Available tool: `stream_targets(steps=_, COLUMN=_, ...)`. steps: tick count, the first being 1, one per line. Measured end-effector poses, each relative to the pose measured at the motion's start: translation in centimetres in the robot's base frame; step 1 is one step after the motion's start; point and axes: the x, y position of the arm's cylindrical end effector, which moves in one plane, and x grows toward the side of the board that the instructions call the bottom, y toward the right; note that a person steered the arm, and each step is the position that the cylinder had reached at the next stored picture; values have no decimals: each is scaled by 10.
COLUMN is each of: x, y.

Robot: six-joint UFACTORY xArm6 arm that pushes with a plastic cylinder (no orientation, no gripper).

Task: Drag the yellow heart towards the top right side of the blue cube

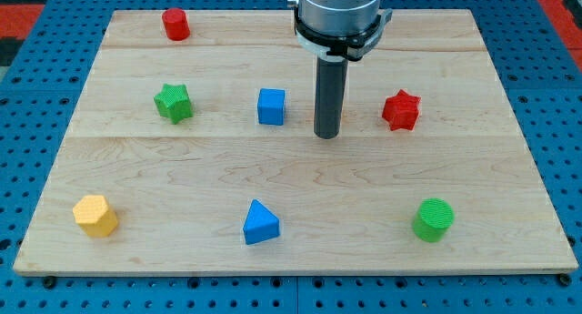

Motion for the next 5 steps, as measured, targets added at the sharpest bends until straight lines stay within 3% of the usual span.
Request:
stream_targets(steps=3, x=-92, y=45)
stream_targets(steps=5, x=-122, y=-28)
